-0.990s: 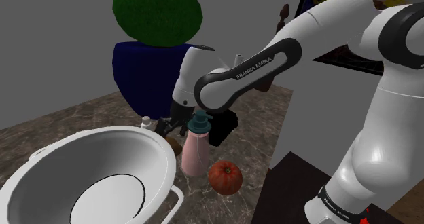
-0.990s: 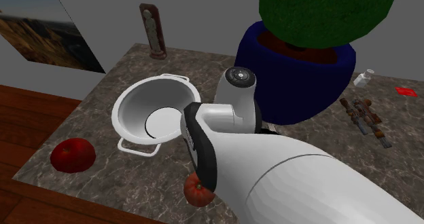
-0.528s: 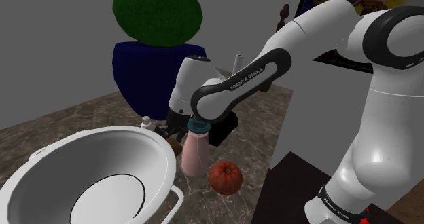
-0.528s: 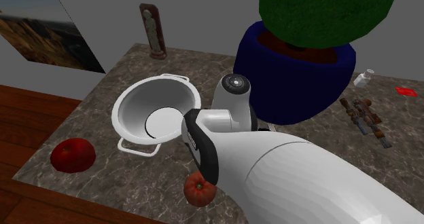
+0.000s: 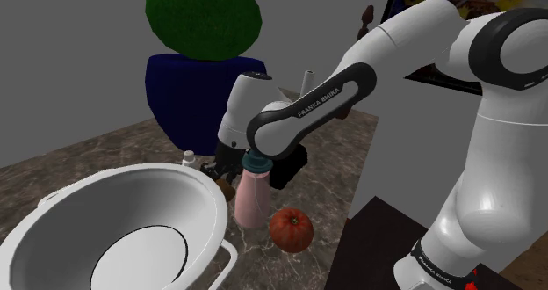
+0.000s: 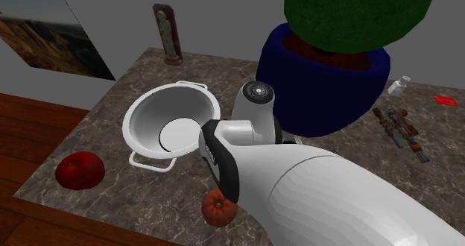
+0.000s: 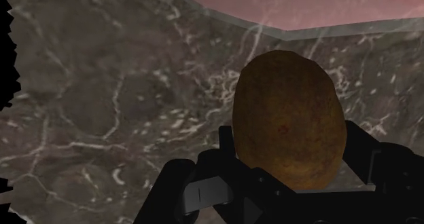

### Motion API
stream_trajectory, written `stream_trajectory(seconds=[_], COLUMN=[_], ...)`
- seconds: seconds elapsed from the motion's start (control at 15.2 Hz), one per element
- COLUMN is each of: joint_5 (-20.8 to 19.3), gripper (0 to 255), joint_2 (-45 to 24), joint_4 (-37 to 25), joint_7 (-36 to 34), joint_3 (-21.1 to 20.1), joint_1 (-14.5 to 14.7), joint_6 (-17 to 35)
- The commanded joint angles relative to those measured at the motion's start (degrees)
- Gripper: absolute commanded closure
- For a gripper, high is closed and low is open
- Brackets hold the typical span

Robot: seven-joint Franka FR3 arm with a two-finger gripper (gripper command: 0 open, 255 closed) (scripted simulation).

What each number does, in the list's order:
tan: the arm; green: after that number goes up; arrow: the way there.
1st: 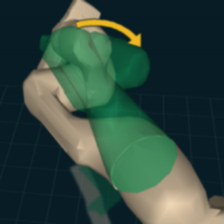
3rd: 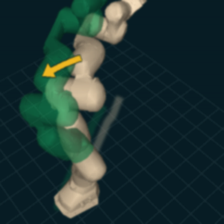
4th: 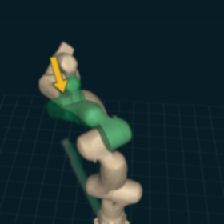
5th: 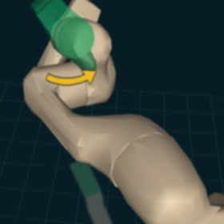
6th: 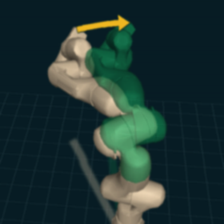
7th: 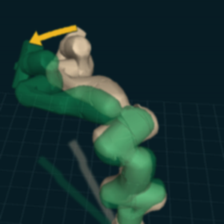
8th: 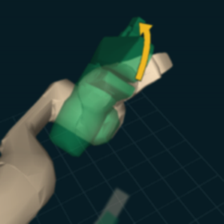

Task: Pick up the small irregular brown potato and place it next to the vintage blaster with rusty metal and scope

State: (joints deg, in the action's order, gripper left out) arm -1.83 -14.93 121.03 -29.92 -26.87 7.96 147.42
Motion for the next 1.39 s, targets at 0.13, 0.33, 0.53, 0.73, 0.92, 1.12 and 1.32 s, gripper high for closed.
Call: stream_trajectory(seconds=[0.13,0.33,0.53,0.73,0.92,1.12,1.32], joint_5=[0.1,0.0,-0.1,1.0,1.9,2.8,3.6], gripper=[255,255,255,255,255,255,255], joint_2=[-0.1,-0.2,-0.4,1.2,2.7,4.1,5.5], joint_4=[0.4,0.1,0.1,-0.5,-1.2,-2.0,-2.9], joint_7=[0.1,0.0,0.1,0.6,1.1,1.6,1.9], joint_3=[0.0,0.0,0.1,-0.4,-0.8,-1.1,-1.3], joint_1=[0.0,0.0,0.0,-0.4,-0.8,-1.1,-1.3], joint_6=[0.0,-0.2,0.0,-2.1,-4.1,-6.2,-8.3])
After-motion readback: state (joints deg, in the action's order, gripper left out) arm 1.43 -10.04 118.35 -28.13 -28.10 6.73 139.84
